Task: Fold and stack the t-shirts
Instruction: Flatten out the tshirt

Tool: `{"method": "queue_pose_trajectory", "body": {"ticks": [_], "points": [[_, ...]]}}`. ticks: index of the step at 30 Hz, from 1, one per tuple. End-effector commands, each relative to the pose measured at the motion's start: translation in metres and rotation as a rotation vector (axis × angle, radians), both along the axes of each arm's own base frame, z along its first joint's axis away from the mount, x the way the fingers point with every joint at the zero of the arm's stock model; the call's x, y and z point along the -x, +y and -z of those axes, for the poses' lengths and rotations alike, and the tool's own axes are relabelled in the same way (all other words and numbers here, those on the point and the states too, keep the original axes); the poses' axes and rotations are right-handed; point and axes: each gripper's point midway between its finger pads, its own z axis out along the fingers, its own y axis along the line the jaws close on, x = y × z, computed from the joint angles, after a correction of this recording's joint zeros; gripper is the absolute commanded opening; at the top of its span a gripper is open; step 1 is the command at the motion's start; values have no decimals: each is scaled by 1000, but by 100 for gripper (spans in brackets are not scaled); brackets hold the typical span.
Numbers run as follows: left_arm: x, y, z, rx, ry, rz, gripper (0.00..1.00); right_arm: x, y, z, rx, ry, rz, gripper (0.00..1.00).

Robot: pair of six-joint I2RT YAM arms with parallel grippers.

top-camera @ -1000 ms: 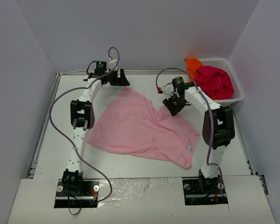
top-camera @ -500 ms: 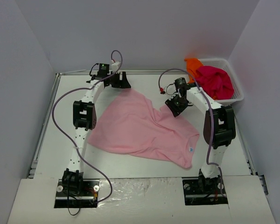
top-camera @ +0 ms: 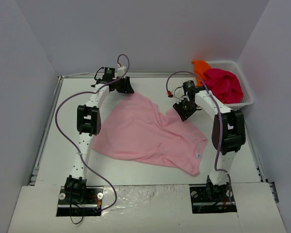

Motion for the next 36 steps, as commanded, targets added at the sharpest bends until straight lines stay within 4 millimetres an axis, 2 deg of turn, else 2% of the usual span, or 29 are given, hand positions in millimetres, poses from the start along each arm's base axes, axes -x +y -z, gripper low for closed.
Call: {"method": "queue_pose_trajectory", "body": {"ticks": [1,2,4,6,13,15,16,18,19,20,22,23,24,25,26,27,28,31,36], "points": [[3,-2,-22,-33,-42,20,31,9,-8,4,25,42,11,31],[3,-1,-21,-36,-39,16,23,9,-8,6,26,45,12,31],[4,-1,-21,-40,-38,17,15,9,-8,7,28,50,14,31],[3,0,-21,-44,-40,15,3,9,-8,8,28,50,14,30],[3,4,-25,-53,-34,-12,3,5,-14,2,26,28,41,31],[4,10,-30,-76,-38,-25,2,-3,-23,-5,16,-1,85,34],[3,15,-41,-96,-54,-42,2,-7,-25,-8,11,-12,99,34],[6,25,-42,-140,-52,-58,2,-10,-35,-12,3,-22,134,35],[8,33,-52,-173,-57,-81,2,-13,-37,-15,2,-32,144,35],[13,39,-48,-206,-50,-79,2,-15,-41,-14,6,-33,154,35],[24,52,-62,-250,-36,-101,2,-19,-49,-13,13,-32,190,35],[32,58,-56,-291,-30,-78,2,-20,-51,-9,11,-21,199,35],[38,62,-58,-305,-22,-79,2,-20,-50,-7,0,-15,202,35],[43,70,-77,-313,-42,-93,2,-21,-47,-3,-36,1,195,35],[48,75,-79,-326,-45,-89,2,-21,-43,-2,-56,7,184,35],[60,81,-67,-342,-7,-86,2,-21,-39,0,-77,16,173,35],[66,89,-87,-349,-36,-103,2,-22,-35,0,-98,19,161,35],[92,102,-93,-382,-19,-106,2,-29,-21,4,-167,38,130,35],[131,113,-93,-418,25,-91,2,-42,0,11,-277,89,83,36]]}}
